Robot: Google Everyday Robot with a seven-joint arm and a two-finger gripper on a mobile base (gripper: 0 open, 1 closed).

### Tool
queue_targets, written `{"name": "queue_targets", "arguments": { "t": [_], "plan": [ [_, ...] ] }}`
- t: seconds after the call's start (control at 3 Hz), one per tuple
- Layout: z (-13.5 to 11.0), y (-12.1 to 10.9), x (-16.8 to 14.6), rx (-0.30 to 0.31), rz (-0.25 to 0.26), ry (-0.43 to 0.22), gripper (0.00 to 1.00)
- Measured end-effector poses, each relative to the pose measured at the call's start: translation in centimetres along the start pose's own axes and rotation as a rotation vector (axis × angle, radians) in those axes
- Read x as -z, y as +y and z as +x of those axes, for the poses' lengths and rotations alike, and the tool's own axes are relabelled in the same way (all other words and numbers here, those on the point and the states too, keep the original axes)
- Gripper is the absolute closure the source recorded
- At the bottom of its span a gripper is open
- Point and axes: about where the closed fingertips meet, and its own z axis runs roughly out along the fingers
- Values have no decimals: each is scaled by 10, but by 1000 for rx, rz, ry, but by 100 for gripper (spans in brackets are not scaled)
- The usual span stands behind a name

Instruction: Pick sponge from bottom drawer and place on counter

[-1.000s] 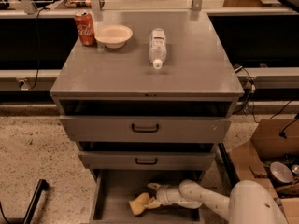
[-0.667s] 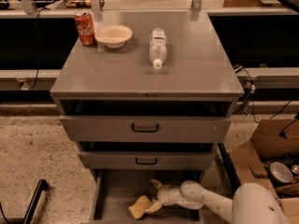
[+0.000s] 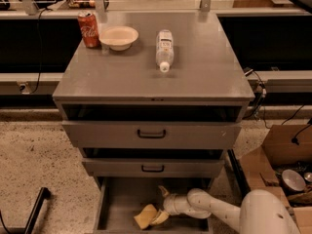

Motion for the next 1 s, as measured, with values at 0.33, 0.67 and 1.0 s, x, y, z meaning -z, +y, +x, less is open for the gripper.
{"name": "queue_targets", "arguments": {
  "t": [0.33,0.67,1.0],
  "plan": [
    [8,-1,-1,7,-6,17,7],
    [14,-1,-3,15,-17,31,25],
    [18,0,-6,27,-32,47,49]
  ]
}}
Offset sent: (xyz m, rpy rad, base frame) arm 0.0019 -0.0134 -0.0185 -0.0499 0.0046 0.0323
